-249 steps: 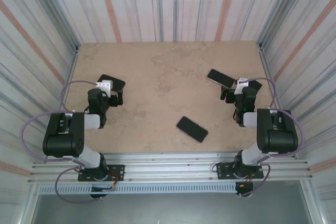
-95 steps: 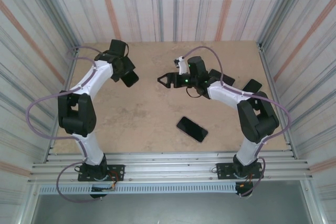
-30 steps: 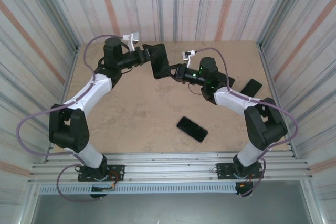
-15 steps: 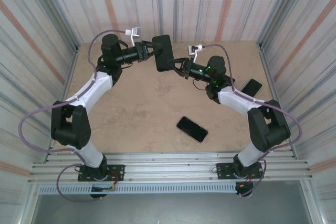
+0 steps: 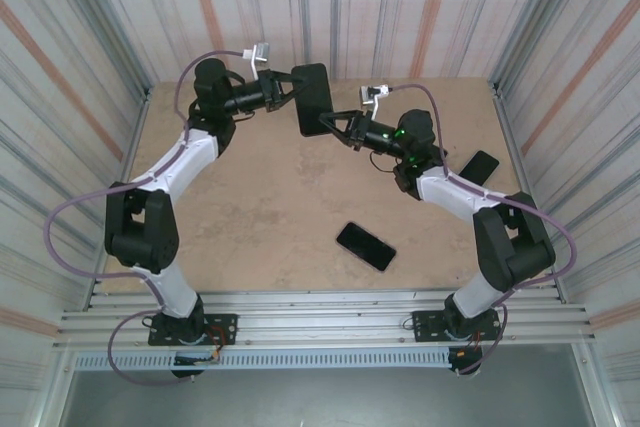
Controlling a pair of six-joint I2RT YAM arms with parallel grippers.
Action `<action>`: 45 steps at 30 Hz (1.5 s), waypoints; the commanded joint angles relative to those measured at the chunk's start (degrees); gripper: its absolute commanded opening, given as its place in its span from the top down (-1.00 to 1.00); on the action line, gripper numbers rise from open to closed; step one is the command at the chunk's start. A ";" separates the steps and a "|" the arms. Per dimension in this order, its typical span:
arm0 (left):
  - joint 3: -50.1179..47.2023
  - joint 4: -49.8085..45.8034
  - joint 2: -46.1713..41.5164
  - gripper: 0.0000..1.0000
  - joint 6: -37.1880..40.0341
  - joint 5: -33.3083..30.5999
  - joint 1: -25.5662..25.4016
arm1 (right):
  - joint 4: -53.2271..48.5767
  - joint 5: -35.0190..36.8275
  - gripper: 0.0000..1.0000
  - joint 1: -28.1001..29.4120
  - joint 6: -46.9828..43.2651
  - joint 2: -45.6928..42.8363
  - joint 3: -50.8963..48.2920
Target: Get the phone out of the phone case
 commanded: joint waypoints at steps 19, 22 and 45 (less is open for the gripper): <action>-6.00 9.40 -5.37 1.00 -3.36 -20.69 -2.09 | -8.00 11.35 -0.05 2.41 -16.00 -12.04 -8.65; -8.31 9.41 -6.93 1.00 -3.92 -26.62 -3.23 | -6.09 13.96 -0.09 4.02 -17.34 -12.67 -10.71; -12.84 12.55 -8.82 1.00 -10.25 -36.42 -9.08 | 6.04 17.02 0.32 4.76 -10.10 -6.37 -11.66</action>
